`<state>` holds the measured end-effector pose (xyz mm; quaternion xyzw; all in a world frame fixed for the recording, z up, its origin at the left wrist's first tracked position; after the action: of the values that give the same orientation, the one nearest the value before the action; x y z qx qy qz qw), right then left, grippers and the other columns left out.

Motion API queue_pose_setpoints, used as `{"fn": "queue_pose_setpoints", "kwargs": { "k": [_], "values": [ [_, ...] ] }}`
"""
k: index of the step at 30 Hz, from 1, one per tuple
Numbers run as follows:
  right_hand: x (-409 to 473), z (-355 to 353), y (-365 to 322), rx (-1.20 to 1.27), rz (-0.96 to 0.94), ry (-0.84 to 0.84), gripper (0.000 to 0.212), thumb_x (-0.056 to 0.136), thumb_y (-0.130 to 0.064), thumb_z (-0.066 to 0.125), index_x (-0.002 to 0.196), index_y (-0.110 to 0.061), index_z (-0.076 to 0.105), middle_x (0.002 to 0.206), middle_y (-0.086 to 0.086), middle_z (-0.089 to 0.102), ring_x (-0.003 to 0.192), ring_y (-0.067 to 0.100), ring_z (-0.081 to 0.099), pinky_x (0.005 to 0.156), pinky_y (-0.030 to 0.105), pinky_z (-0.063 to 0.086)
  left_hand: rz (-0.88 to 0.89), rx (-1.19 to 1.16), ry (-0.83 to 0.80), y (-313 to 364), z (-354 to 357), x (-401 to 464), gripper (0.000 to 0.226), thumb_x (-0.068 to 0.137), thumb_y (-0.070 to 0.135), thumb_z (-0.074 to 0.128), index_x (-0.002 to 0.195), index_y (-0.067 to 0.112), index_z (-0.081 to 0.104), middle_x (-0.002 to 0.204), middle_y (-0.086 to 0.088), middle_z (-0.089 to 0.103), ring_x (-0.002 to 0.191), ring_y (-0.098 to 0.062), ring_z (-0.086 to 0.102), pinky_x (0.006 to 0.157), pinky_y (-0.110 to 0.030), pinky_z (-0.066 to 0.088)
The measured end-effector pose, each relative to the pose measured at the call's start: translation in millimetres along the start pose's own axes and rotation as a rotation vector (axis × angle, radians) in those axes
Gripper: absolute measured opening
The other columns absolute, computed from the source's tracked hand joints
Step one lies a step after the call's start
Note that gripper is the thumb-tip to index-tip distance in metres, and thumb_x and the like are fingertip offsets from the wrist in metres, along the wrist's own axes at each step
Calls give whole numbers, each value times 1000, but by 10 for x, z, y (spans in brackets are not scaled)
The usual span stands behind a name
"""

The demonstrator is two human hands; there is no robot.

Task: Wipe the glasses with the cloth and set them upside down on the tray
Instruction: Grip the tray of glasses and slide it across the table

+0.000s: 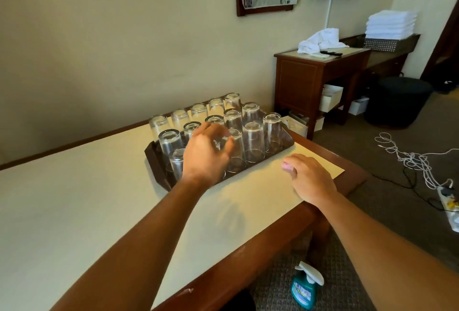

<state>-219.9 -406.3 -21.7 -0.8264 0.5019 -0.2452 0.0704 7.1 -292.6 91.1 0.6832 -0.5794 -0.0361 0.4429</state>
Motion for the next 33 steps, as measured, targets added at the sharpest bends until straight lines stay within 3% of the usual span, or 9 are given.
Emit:
{"fn": "queue_pose_setpoints", "kwargs": {
  "k": [4, 7, 9, 13, 17, 20, 25, 28, 33],
  "values": [
    [-4, -31, -155, 75, 12, -15, 29, 104, -16, 54, 131, -17, 65, 124, 2, 66, 111, 24, 60, 90, 41, 54, -127, -145, 313, -429, -434, -598, 7, 97, 31, 66, 98, 24, 66, 102, 5, 60, 92, -17, 63, 81, -42, 60],
    [46, -13, -211, 139, 102, -86, 22, 103, -20, 47, 108, -20, 68, 109, 4, 69, 99, 27, 59, 86, 42, 52, -199, -165, 462, -644, -645, -933, 15, 95, 35, 58, 93, 21, 63, 97, -2, 61, 83, -22, 61, 68, -29, 51],
    [118, -28, -197, 173, 188, -113, 25, 103, -25, 43, 98, -20, 67, 103, 8, 68, 97, 31, 59, 83, 42, 51, -351, -111, 433, -852, -676, -1026, 12, 100, 29, 60, 93, 20, 62, 101, -2, 61, 86, -24, 61, 69, -29, 45],
    [312, -46, -120, 117, 336, -162, 60, 108, -52, 26, 103, -10, 68, 98, 12, 59, 104, 37, 60, 85, 43, 43, -620, 117, 352, -1188, -750, -1068, 17, 103, 30, 57, 113, 17, 61, 120, -9, 64, 91, -23, 55, 81, -36, 46],
    [423, -67, -24, -58, 362, -195, 27, 102, -34, 51, 99, -9, 61, 84, 8, 55, 97, 35, 65, 76, 40, 49, -751, 175, 244, -1325, -635, -1096, 36, 104, 36, 56, 134, 16, 51, 132, -15, 64, 109, -35, 60, 88, -46, 48],
    [515, -47, 87, -88, 401, -196, 22, 98, -29, 57, 112, -13, 59, 99, 11, 62, 102, 36, 64, 75, 40, 46, -783, 222, 194, -1329, -517, -1049, 42, 105, 33, 51, 142, 14, 48, 135, -19, 63, 118, -41, 59, 92, -49, 48],
    [740, -23, 231, -61, 439, -116, 39, 106, -42, 42, 132, -14, 50, 126, 18, 62, 118, 42, 59, 91, 48, 47, -770, 316, 168, -1320, -369, -967, 24, 108, 32, 42, 117, 14, 54, 112, -19, 68, 90, -34, 51, 88, -44, 47],
    [846, 19, 268, -78, 443, -121, 36, 102, -39, 49, 128, -14, 54, 123, 17, 63, 115, 42, 60, 89, 48, 48, -744, 367, 162, -1348, -326, -954, 18, 108, 33, 42, 102, 16, 44, 92, -10, 57, 83, -31, 49, 81, -40, 44],
    [930, 129, 257, -74, 453, -179, 24, 93, -27, 61, 110, -9, 62, 104, 16, 64, 103, 41, 64, 78, 42, 48, -740, 383, 112, -1405, -269, -938, 17, 111, 33, 37, 106, 17, 39, 94, -8, 52, 86, -32, 48, 84, -42, 44]
  ]
}}
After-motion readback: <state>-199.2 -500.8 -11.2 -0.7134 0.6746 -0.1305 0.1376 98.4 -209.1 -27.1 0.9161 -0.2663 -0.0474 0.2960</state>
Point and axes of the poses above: each hand's wrist, its own x-axis towards the middle knuckle, its own z-axis out of the palm, y = z × x, the point moved 9 cm from there along x, towards the middle knuckle
